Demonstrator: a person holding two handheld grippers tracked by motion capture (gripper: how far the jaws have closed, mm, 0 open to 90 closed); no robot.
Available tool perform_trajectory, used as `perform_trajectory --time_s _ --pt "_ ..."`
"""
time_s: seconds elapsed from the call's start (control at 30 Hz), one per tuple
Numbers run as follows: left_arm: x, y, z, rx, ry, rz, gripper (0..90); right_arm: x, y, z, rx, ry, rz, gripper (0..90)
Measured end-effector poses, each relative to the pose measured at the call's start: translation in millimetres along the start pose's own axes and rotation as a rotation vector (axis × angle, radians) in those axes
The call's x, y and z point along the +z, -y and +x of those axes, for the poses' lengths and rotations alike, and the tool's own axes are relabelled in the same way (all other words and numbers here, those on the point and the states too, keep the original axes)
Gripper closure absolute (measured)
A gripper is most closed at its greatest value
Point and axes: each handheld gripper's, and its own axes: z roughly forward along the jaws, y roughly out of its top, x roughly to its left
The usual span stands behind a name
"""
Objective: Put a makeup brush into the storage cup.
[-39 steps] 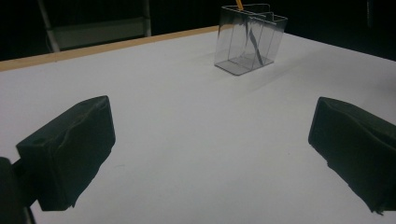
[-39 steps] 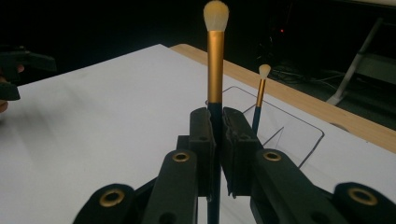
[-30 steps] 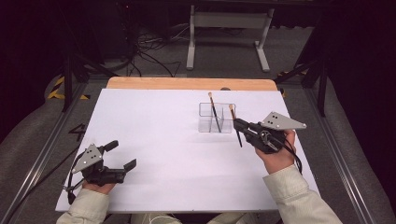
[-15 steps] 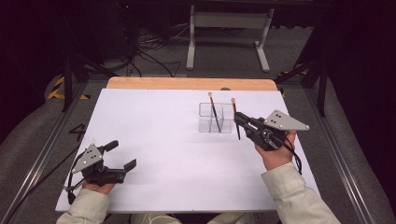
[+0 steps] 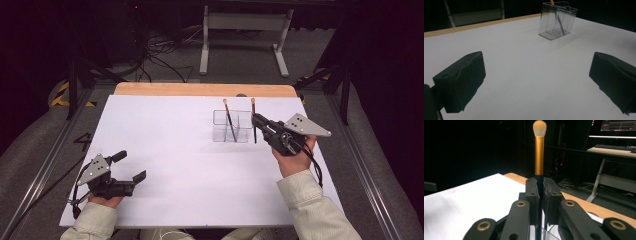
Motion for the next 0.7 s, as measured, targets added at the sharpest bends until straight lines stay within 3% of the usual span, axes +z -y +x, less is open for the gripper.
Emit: perform_trajectory --time_s 0.2,0.7 --pt "-0.3 0.2 -0.3 -0.004 0.0 0.0 1.2 6.1 -0.6 -2.2 0.017 0.009 -0.019 83.6" --pt "-3.5 2.7 -0.3 -0.003 -0.009 0.002 1.2 30.2 -5.5 -15.9 0.043 0.028 -0.002 83.6"
